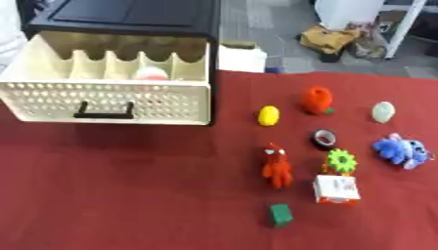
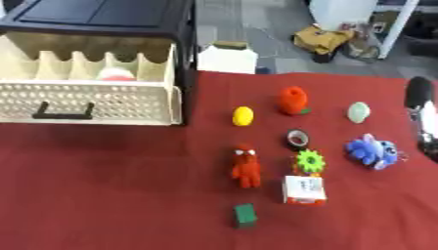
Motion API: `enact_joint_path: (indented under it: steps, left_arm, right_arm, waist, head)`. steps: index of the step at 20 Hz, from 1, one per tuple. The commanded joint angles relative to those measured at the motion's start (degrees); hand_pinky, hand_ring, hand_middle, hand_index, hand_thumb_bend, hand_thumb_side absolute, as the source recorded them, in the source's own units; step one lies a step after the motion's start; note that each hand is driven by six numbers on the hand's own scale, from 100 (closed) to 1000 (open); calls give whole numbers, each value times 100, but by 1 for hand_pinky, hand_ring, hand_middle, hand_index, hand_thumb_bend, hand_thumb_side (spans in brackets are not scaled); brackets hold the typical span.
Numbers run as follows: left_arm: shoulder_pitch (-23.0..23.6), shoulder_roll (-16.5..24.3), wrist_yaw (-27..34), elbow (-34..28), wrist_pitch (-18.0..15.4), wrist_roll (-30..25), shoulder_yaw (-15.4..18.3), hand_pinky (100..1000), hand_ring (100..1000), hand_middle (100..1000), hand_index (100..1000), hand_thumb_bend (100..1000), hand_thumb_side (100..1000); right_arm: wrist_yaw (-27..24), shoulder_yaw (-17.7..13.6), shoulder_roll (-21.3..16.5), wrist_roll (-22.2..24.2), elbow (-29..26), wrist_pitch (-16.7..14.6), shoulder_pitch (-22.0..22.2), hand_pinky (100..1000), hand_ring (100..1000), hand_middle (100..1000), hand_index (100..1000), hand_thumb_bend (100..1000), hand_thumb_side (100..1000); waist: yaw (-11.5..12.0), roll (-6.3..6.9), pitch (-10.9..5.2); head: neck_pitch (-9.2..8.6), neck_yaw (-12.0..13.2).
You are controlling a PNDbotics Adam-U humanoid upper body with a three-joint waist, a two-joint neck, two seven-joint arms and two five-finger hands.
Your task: Pick up objects from table and place into drawer.
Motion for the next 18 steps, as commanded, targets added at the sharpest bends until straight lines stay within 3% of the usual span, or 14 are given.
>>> enact_joint_path:
  steps: [1, 4, 5, 6, 7, 15, 16, 18]
  left_arm:
    - [-94, 192, -118, -70, -132, -50, 11, 123, 100, 100, 884, 143, 1000]
    - [-88, 200, -205, -70, -134, -131, -5, 229, 110, 182, 888, 118, 1000]
    - [-88, 200, -222, -70, -126, -146, -7, 255, 140, 199, 889, 111, 1000]
    - [-88, 201, -232, -70, -120, -155, -10, 264, 151, 214, 888, 111, 1000]
    - [-89, 203, -241, -70, -115, -161, -12, 264, 151, 214, 888, 106, 1000]
    - [-84, 210, -266, -70, -105, -148, -24, 271, 157, 220, 878, 100, 1000]
    - [-84, 211, -267, -70, -104, -149, -25, 272, 158, 222, 874, 100, 1000]
    - [-77, 209, -270, -70, -91, -147, -28, 272, 159, 223, 871, 100, 1000]
  right_arm:
    - [151, 67, -509, 251, -92, -48, 23, 737, 775, 693, 827, 118, 963]
    - [302, 188, -740, 508, -92, -107, 65, 749, 781, 690, 839, 157, 937]
    - [371, 215, -799, 602, -92, -111, 66, 760, 790, 696, 846, 182, 870]
    - [463, 235, -855, 703, -92, -110, 66, 765, 795, 705, 851, 189, 859]
    - [553, 251, -893, 800, -92, -105, 66, 765, 795, 705, 851, 186, 906]
    - [907, 330, -1068, 1689, -92, 12, 156, 804, 835, 737, 882, 252, 855]
    - [897, 334, -1077, 1719, -92, 11, 162, 821, 858, 750, 914, 310, 823]
    - [928, 444, -1188, 1838, -92, 77, 294, 825, 862, 757, 963, 338, 803]
  waist:
    - [6, 7, -114]
    - [11, 7, -108]
    - [12, 7, -106]
    - [12, 6, -105]
    - [15, 7, -103]
    - [24, 5, -99]
    - [23, 3, -96]
    - [26, 1, -90]
  head:
    - [-70, -39]
    - [-89, -47]
    - [-92, -50]
    - [-92, -53]
    - [-92, -56]
    - [-101, -73]
    - [-102, -72]
    - [-99, -81]
